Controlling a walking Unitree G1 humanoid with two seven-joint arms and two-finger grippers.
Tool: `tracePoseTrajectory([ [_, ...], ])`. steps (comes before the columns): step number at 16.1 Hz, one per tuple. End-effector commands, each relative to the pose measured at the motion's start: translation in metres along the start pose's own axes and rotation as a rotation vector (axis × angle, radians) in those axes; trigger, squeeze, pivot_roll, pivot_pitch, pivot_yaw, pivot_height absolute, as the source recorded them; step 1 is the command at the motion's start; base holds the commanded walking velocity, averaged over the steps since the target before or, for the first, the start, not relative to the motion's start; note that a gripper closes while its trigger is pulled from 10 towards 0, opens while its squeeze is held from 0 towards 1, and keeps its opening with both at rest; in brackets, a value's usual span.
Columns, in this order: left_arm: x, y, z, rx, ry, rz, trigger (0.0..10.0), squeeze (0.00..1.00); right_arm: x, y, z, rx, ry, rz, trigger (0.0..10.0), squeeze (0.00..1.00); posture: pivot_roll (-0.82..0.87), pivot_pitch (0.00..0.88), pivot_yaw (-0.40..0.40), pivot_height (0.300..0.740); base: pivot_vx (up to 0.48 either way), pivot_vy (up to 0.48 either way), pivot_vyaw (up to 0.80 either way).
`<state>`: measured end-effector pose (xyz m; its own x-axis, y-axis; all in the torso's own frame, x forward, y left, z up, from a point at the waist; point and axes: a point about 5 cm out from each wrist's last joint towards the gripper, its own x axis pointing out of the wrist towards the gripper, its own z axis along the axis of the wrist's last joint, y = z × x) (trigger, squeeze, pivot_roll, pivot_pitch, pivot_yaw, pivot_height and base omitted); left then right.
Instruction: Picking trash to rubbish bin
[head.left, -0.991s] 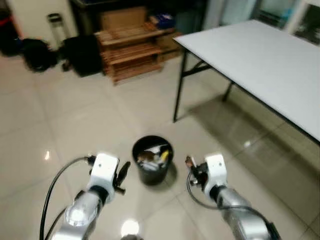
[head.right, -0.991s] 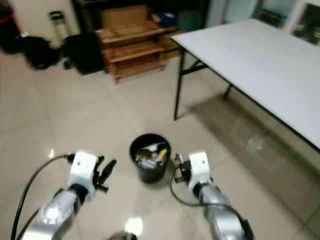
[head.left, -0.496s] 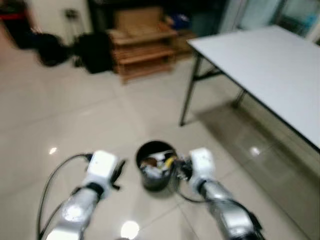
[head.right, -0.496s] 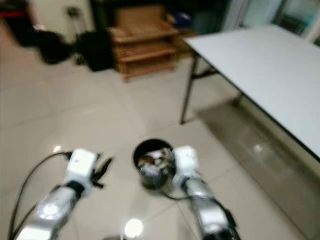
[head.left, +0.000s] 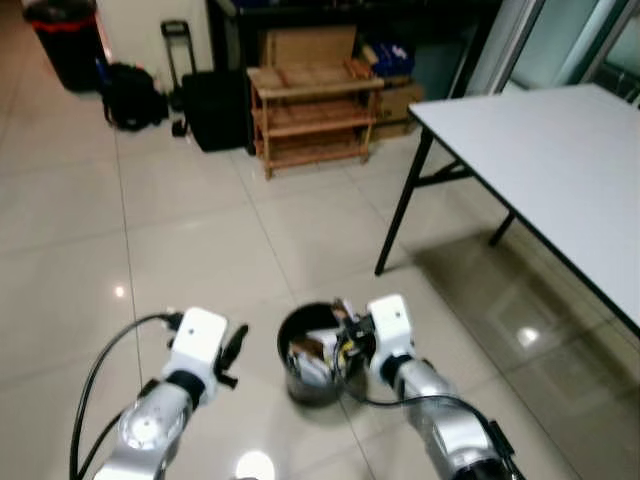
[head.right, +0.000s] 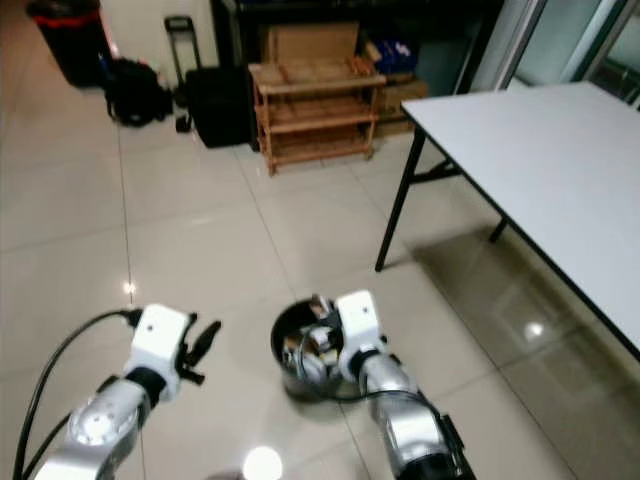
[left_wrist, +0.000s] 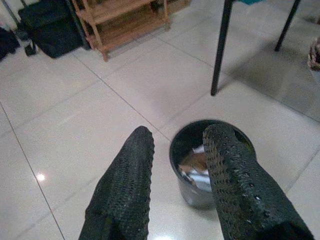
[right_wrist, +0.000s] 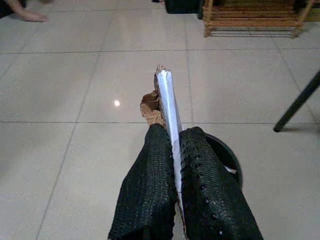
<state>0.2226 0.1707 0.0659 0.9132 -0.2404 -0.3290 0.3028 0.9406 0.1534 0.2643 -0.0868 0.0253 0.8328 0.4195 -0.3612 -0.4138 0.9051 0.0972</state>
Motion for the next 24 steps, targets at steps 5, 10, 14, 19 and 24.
tracePoseTrajectory([
  [5, 0.002, -0.009, 0.005, 0.005, -0.024, -0.036, 10.0, 0.0, -0.006, -0.02, -0.008, -0.006, 0.024, -0.07, 10.0, 0.0, 0.08, 0.058, -0.057, 0.74, 0.334, 0.0, 0.0],
  [10, 0.002, -0.01, 0.004, 0.01, -0.022, -0.04, 10.0, 0.0, -0.004, -0.012, -0.007, -0.056, 0.027, -0.004, 10.0, 0.0, 0.08, 0.054, -0.061, 0.74, 0.332, 0.0, 0.32],
  [14, 0.001, -0.009, 0.003, 0.013, -0.019, -0.039, 10.0, 0.0, -0.003, -0.015, -0.009, -0.003, 0.027, -0.043, 10.0, 0.0, 0.08, 0.057, -0.06, 0.74, 0.333, 0.0, 0.4],
  [19, 0.001, -0.008, 0.004, 0.021, -0.02, -0.049, 10.0, 0.0, -0.001, -0.024, -0.004, -0.059, 0.013, -0.1, 10.0, 0.0, 0.08, 0.065, -0.056, 0.74, 0.328, 0.0, 0.0],
  [24, -0.01, -0.028, -0.009, 0.161, 0.06, -0.347, 10.0, 0.0, 0.014, -0.03, -0.003, -0.232, 0.097, -0.11, 10.0, 0.0, 0.07, 0.081, -0.055, 0.74, 0.0, 0.0, 0.0],
])
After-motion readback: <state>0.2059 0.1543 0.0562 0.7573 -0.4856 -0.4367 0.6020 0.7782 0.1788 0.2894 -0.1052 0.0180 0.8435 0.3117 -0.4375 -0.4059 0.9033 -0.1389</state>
